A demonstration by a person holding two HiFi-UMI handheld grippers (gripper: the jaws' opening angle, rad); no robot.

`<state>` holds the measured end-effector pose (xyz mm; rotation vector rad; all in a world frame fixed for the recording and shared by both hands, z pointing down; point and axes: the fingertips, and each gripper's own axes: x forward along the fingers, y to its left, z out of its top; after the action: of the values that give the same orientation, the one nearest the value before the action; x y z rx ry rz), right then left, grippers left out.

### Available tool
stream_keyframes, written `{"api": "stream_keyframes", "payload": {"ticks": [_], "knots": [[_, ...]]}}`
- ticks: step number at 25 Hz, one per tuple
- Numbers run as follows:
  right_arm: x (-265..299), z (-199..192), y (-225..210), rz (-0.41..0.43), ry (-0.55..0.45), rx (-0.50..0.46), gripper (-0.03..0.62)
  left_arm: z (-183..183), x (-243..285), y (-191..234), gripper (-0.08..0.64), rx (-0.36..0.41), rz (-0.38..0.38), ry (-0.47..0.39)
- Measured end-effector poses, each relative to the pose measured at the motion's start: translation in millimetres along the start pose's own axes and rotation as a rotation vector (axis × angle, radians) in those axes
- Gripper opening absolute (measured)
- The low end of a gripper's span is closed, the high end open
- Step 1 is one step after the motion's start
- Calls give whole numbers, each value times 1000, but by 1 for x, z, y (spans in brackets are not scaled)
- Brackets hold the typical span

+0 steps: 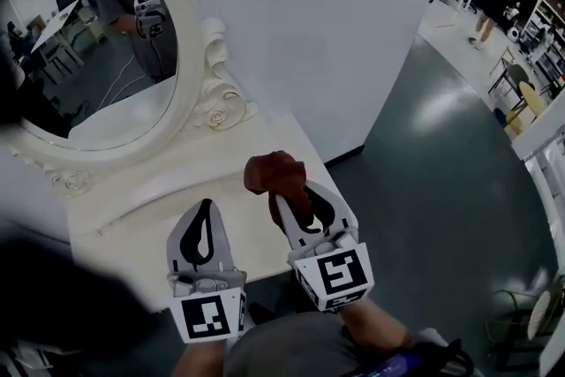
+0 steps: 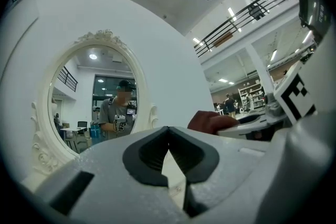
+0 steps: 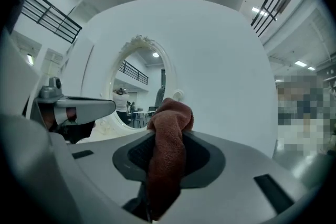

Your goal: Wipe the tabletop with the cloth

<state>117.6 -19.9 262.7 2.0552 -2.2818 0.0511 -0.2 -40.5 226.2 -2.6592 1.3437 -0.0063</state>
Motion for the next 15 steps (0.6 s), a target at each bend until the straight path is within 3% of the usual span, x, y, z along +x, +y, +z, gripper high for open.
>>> {"api": "stream_keyframes", "payload": {"ticks": [15], "knots": [[-2,5,48,62,-23,-90,103,6,-28,24,11,-4,54,-12]]}}
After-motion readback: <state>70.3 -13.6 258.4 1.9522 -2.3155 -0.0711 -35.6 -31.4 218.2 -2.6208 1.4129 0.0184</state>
